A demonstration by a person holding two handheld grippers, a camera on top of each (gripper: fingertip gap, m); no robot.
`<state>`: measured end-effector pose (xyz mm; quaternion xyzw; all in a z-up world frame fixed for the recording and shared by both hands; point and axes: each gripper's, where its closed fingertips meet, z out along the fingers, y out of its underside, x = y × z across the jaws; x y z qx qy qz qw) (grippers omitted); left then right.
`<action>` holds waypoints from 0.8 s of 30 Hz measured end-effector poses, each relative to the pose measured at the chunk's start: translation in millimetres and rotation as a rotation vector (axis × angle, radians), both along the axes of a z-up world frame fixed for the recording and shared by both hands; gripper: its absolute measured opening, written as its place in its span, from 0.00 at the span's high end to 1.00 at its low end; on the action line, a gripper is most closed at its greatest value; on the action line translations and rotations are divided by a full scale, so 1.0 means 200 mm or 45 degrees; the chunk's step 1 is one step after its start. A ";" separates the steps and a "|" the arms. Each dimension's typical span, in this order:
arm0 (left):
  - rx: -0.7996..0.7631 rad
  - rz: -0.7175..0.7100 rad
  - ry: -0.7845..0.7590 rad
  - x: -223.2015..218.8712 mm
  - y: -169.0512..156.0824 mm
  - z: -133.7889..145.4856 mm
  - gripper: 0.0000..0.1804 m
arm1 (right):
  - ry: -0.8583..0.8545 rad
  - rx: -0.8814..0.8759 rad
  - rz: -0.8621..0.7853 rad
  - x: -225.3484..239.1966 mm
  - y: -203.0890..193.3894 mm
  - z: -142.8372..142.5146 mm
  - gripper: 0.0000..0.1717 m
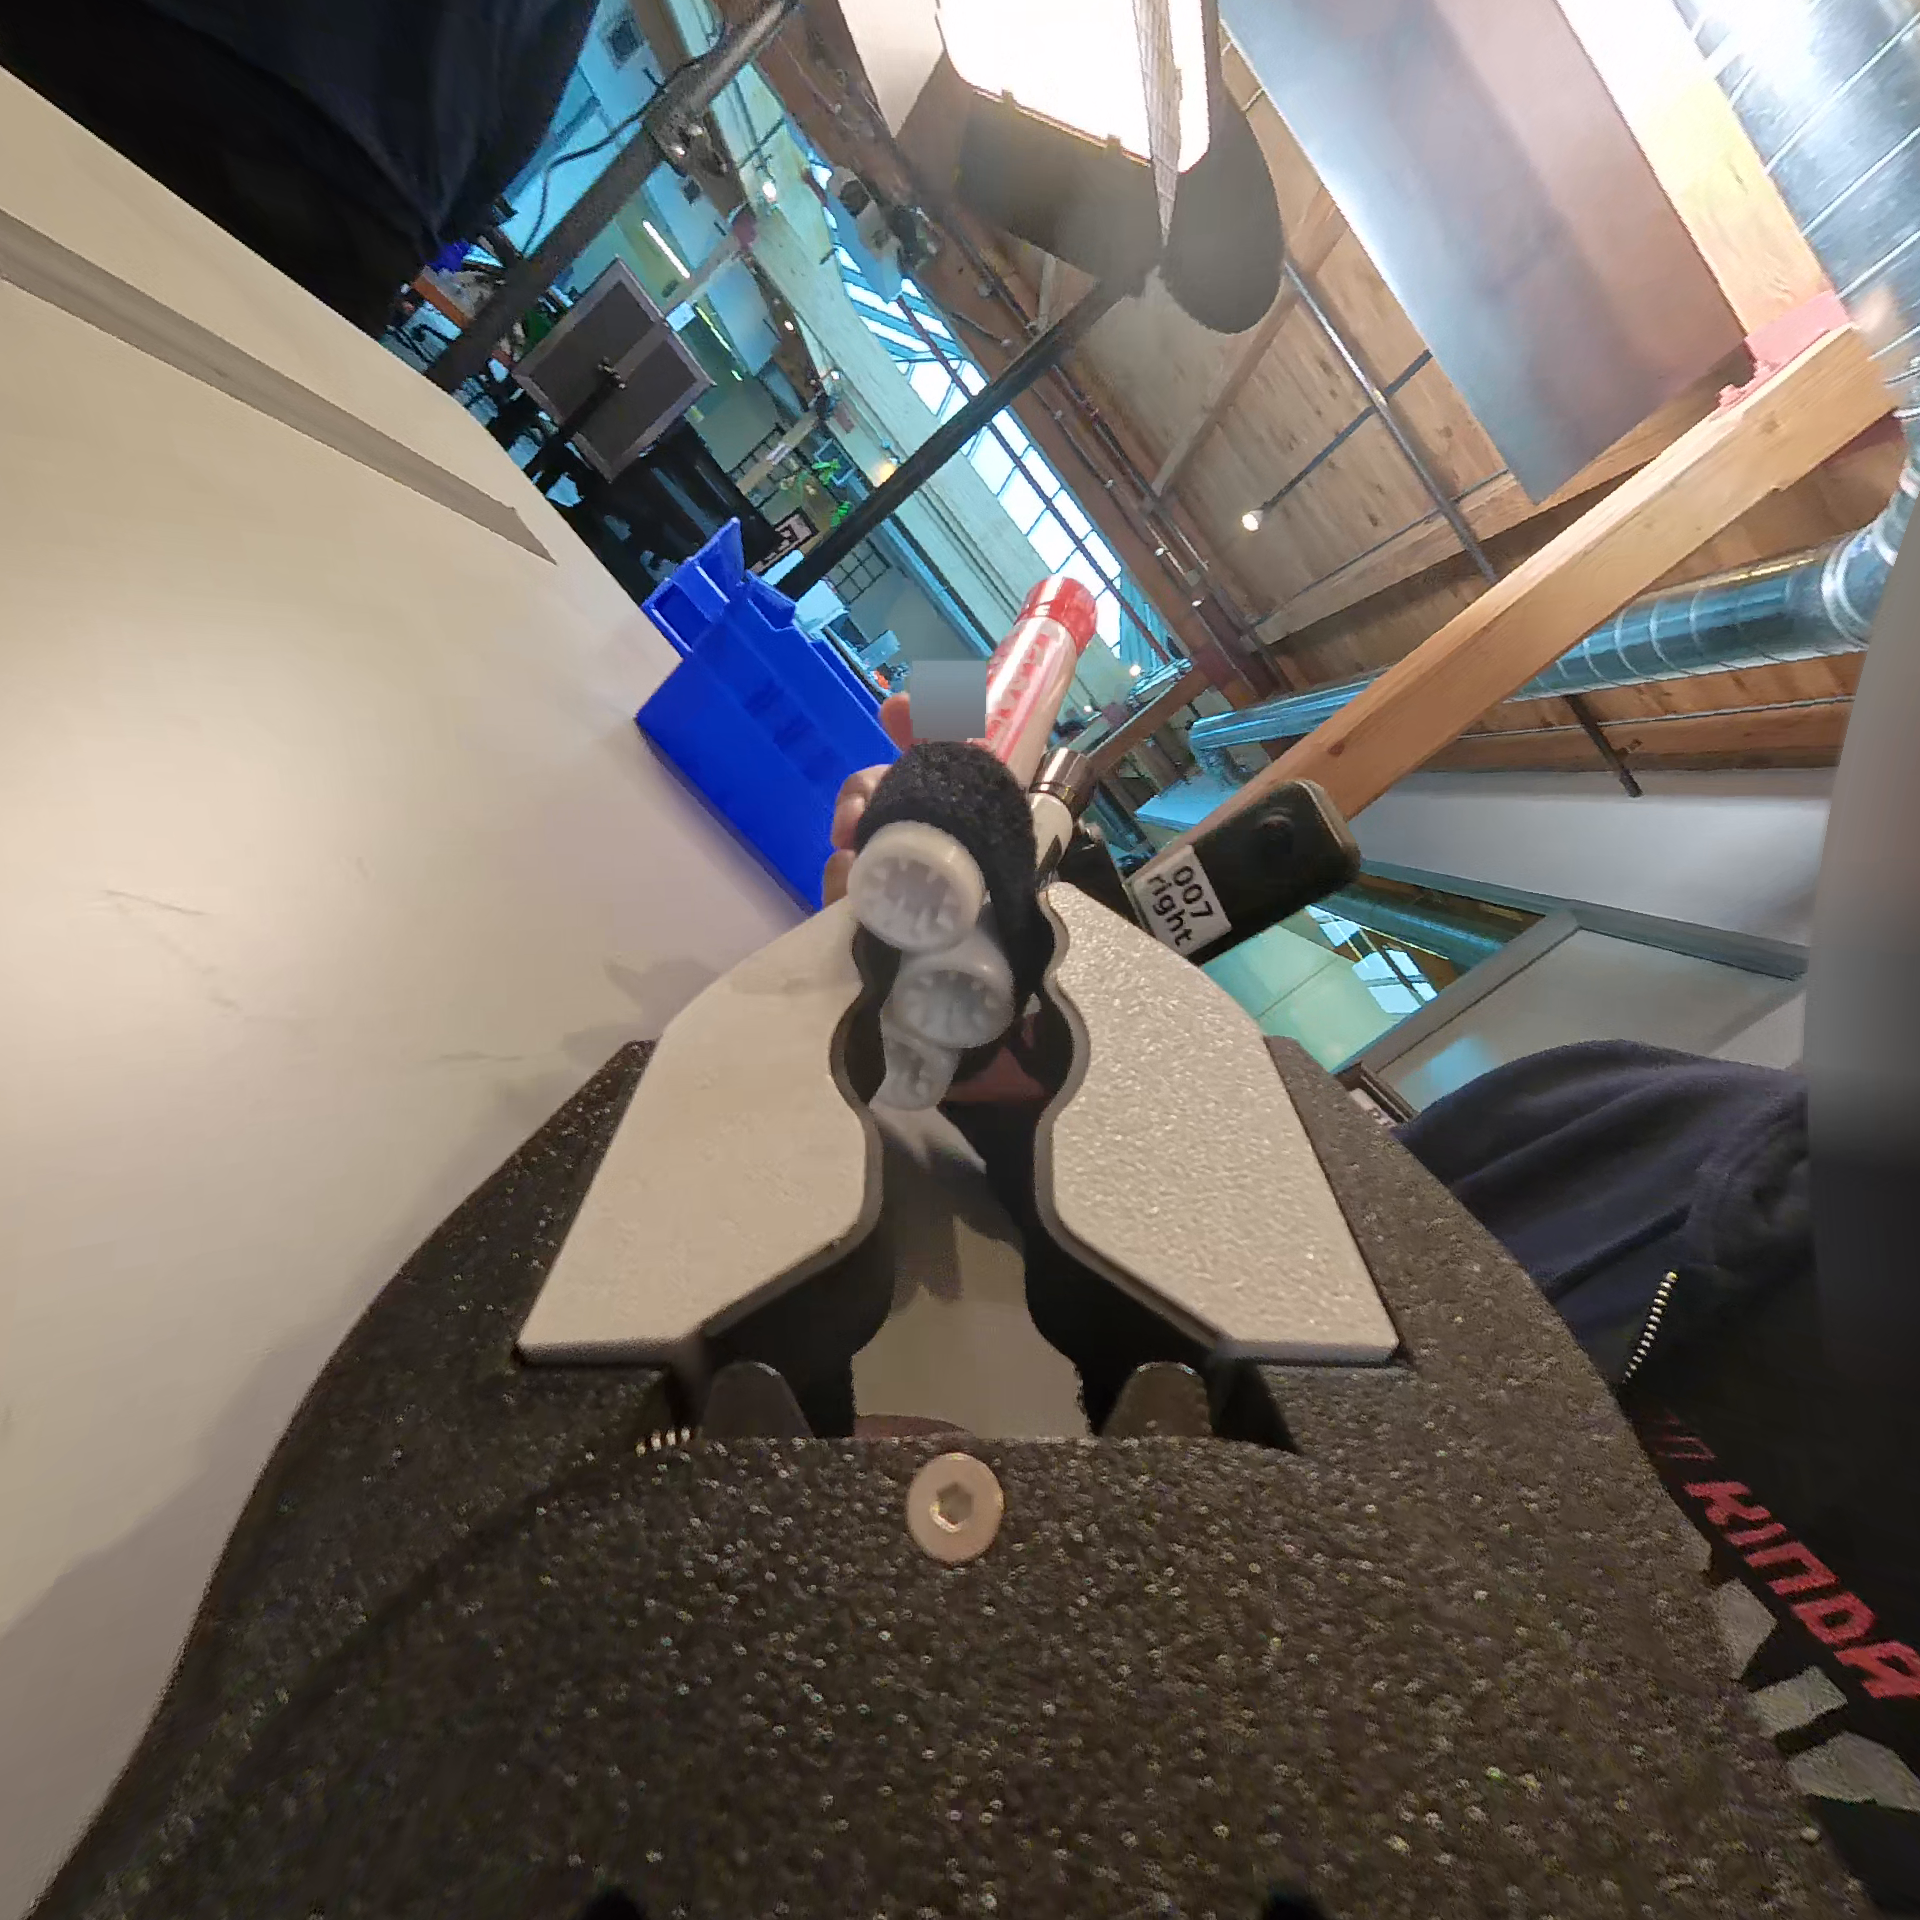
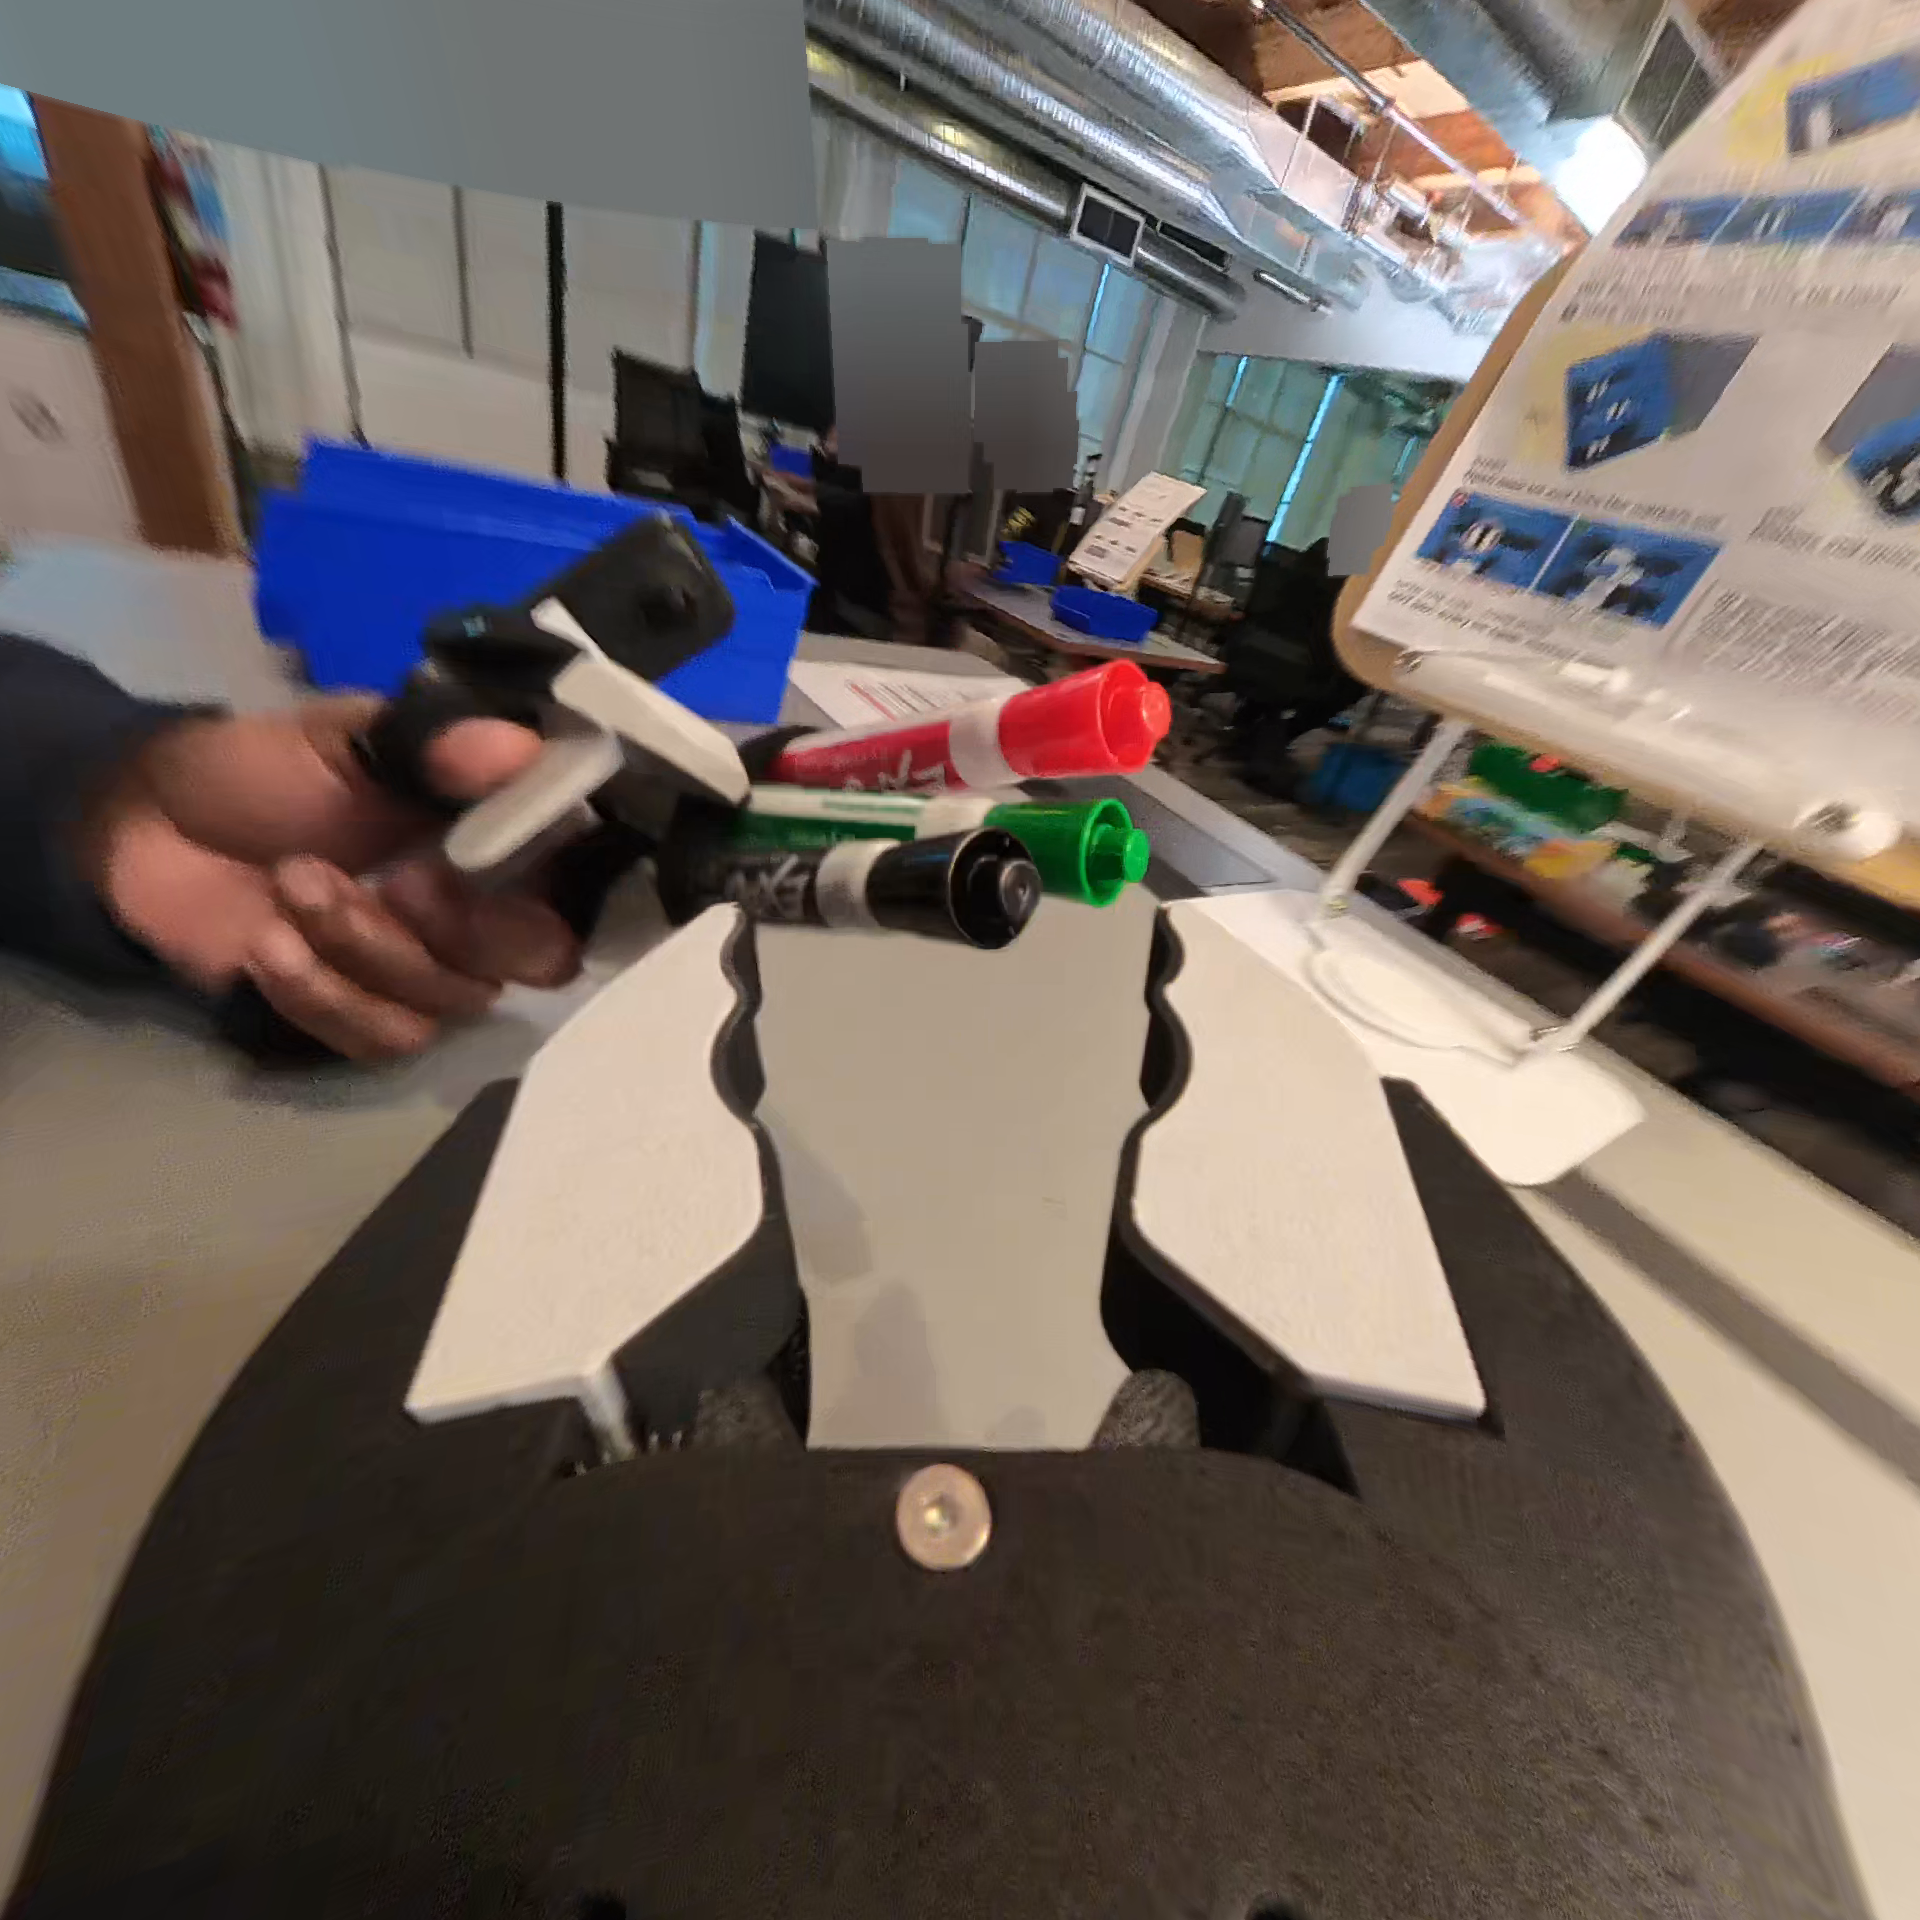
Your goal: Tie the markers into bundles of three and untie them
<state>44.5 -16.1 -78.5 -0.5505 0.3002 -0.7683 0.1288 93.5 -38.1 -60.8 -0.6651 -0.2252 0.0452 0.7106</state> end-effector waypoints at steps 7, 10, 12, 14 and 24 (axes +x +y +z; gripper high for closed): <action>0.214 0.046 0.083 0.00 0.00 -0.03 0.86 | -0.161 -0.024 -0.079 0.03 0.00 -0.01 0.52; 0.524 0.101 0.086 0.00 -0.04 -0.03 0.86 | -0.108 -0.047 -0.040 0.01 -0.01 -0.01 0.51; 0.796 0.155 0.058 0.00 -0.06 -0.02 0.86 | -0.060 -0.071 0.015 -0.01 -0.03 -0.02 0.51; 1.068 0.225 0.014 -0.01 -0.08 -0.01 0.86 | -0.008 -0.109 0.081 -0.02 -0.05 -0.03 0.51; 1.800 0.332 -0.270 -0.10 -0.18 0.02 0.86 | 0.172 -0.394 0.326 -0.05 -0.12 -0.13 0.52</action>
